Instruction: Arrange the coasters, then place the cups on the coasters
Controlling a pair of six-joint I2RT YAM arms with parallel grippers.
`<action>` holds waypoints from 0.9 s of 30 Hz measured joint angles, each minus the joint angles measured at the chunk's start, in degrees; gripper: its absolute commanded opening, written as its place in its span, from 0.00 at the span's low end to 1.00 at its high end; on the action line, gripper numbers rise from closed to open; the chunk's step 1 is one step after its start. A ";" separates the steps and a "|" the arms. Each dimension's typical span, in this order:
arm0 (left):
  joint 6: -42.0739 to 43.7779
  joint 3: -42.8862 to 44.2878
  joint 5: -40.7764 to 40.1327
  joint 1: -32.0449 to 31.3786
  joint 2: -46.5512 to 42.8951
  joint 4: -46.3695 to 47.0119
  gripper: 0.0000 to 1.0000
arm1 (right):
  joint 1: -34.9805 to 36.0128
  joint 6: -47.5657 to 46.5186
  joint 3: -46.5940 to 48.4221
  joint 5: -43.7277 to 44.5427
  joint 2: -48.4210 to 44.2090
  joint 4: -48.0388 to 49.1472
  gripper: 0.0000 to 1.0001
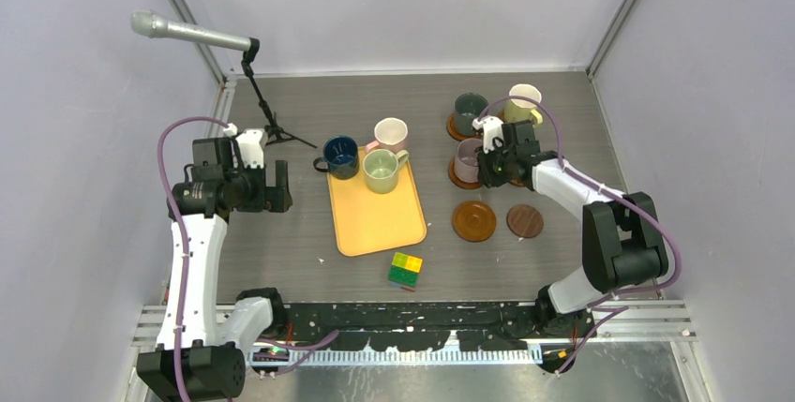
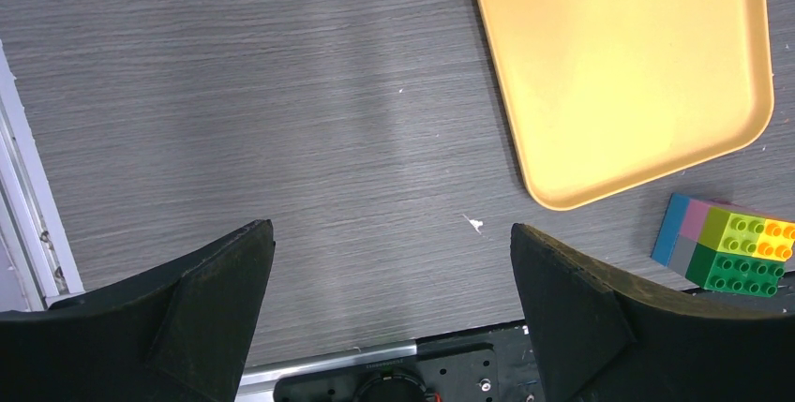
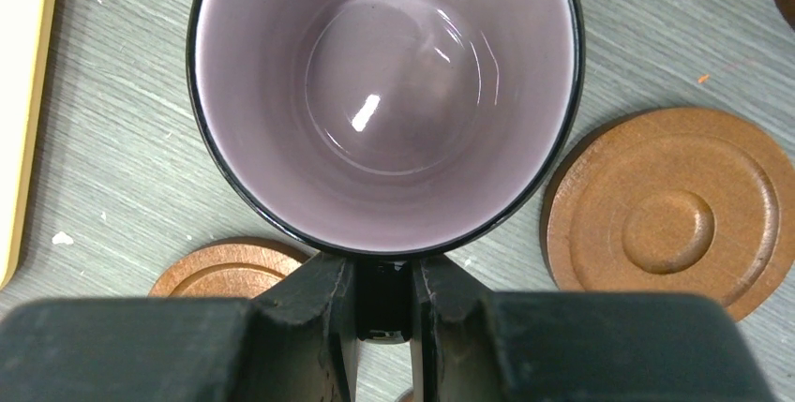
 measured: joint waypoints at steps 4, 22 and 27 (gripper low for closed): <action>0.00 0.00 0.00 0.00 0.00 0.00 1.00 | 0.00 -0.70 0.00 -0.02 0.81 1.36 0.07; 0.00 0.00 0.00 0.00 0.00 0.00 1.00 | -0.17 -1.53 0.00 -0.15 -1.95 -1.27 0.69; 0.04 0.00 0.02 0.00 0.00 0.00 1.00 | -1.11 -2.40 1.99 -1.03 -4.81 -6.93 0.73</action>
